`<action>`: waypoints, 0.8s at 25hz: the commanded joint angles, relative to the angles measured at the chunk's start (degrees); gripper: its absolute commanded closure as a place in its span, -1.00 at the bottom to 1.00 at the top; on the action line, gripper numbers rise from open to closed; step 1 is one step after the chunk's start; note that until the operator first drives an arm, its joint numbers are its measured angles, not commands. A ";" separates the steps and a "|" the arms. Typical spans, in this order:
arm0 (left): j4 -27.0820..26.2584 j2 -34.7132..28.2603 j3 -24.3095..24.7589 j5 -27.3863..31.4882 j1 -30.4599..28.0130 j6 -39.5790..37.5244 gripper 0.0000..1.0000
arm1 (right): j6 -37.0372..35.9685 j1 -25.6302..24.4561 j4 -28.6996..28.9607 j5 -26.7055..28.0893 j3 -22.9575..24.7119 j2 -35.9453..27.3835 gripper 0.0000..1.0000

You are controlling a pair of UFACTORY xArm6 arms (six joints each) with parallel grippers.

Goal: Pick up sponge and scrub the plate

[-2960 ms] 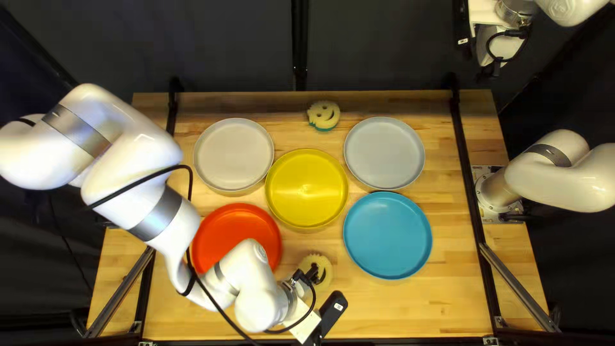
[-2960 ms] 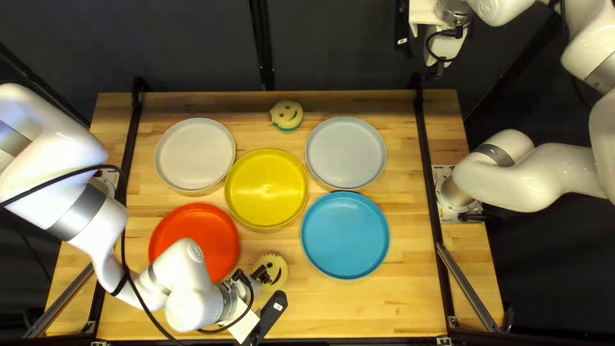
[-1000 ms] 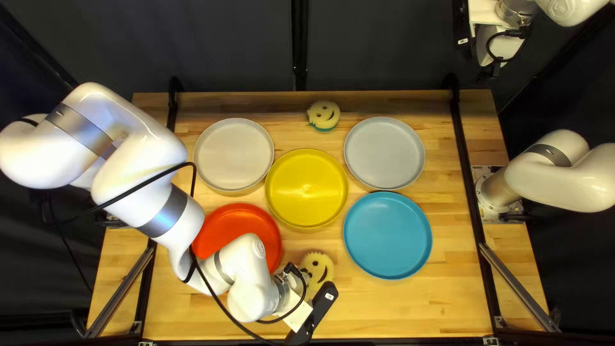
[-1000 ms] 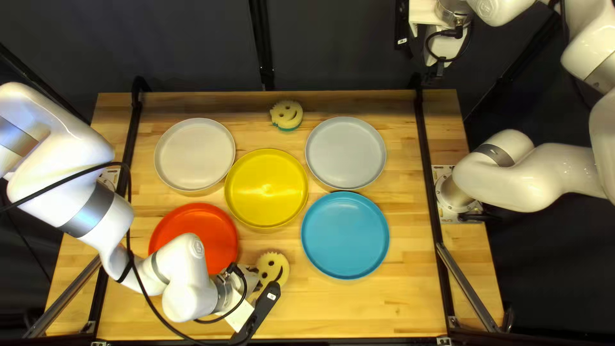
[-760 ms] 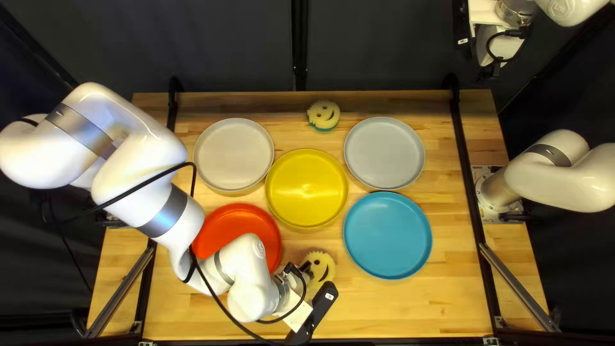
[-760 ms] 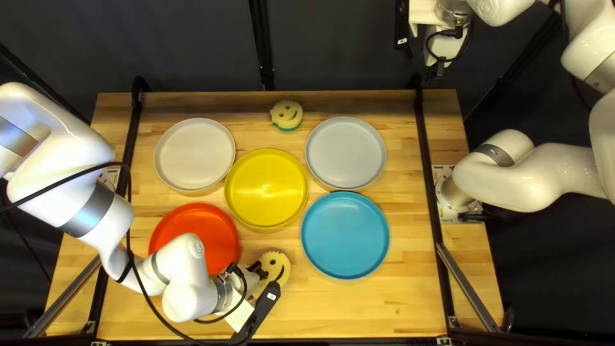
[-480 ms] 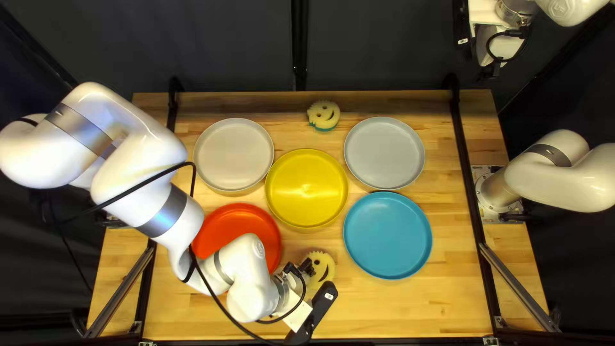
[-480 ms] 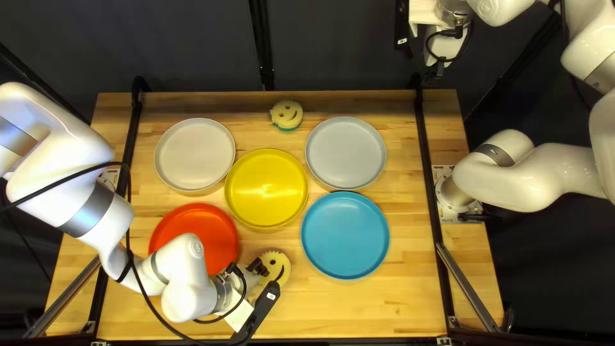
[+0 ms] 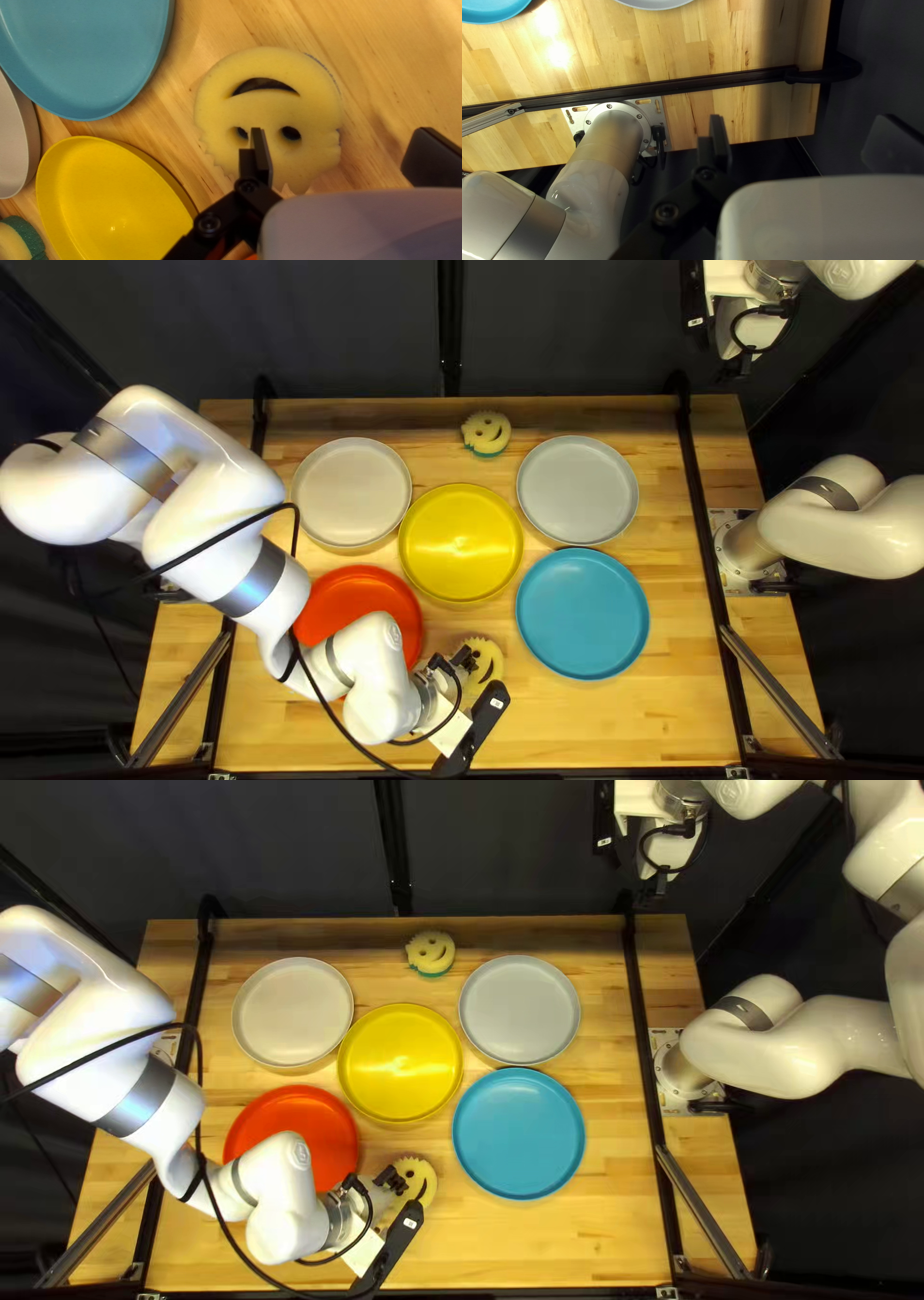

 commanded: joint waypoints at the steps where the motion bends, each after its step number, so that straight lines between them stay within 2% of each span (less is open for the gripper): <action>1: 0.19 0.56 0.02 -0.76 0.35 -0.13 -1.00 | 0.00 0.00 0.00 0.00 0.00 0.00 -1.00; 2: 0.19 0.56 0.02 -0.76 0.35 -0.13 0.57 | 0.00 0.00 0.00 0.00 0.00 0.00 -1.00; 3: 0.19 0.56 0.02 -0.76 0.35 -0.13 1.00 | 0.00 0.00 0.00 0.00 0.00 0.00 -1.00; 13: 0.59 -0.45 0.77 -0.36 -0.06 -0.87 1.00 | 0.00 0.00 0.00 0.00 0.00 0.00 -1.00; 16: -0.69 -2.67 1.98 0.94 -0.82 -0.07 1.00 | 0.00 0.00 0.00 0.00 0.00 0.00 -1.00; 20: -5.49 -7.83 4.94 3.72 -2.03 3.92 1.00 | 0.00 0.00 0.00 0.00 0.00 0.00 -1.00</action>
